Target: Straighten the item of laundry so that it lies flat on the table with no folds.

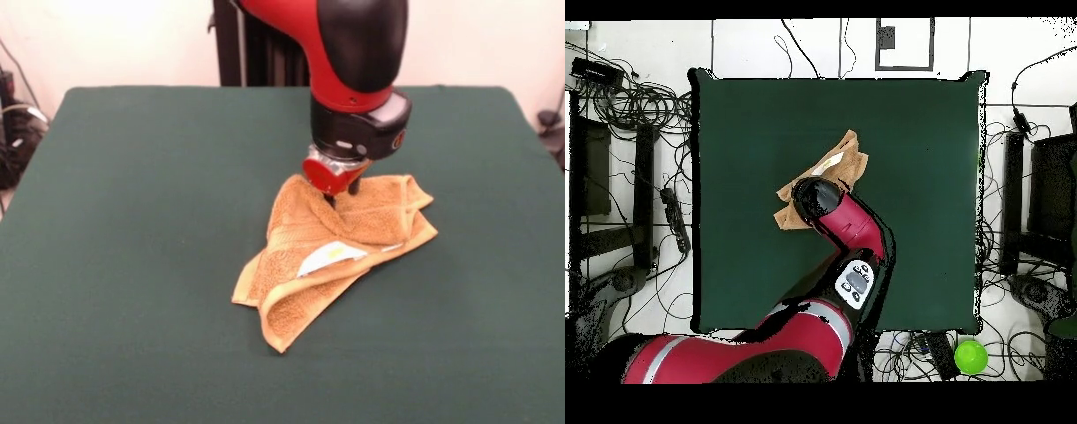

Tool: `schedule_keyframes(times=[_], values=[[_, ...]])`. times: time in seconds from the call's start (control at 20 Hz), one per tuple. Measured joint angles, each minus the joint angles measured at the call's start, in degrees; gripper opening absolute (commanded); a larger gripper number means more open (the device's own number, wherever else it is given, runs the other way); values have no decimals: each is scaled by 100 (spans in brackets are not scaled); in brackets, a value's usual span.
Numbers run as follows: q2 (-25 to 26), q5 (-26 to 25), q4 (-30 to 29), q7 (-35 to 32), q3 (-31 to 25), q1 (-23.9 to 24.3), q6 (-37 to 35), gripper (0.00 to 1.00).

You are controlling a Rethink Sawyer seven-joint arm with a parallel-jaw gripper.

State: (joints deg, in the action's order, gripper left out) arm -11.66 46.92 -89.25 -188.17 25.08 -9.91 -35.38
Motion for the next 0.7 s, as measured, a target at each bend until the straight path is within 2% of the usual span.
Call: schedule_keyframes(times=[0.4,0.45,0.7], values=[[-5,1,1,0,2,7,5,100],[-5,2,3,0,3,8,7,0],[24,2,9,0,47,6,5,0]])
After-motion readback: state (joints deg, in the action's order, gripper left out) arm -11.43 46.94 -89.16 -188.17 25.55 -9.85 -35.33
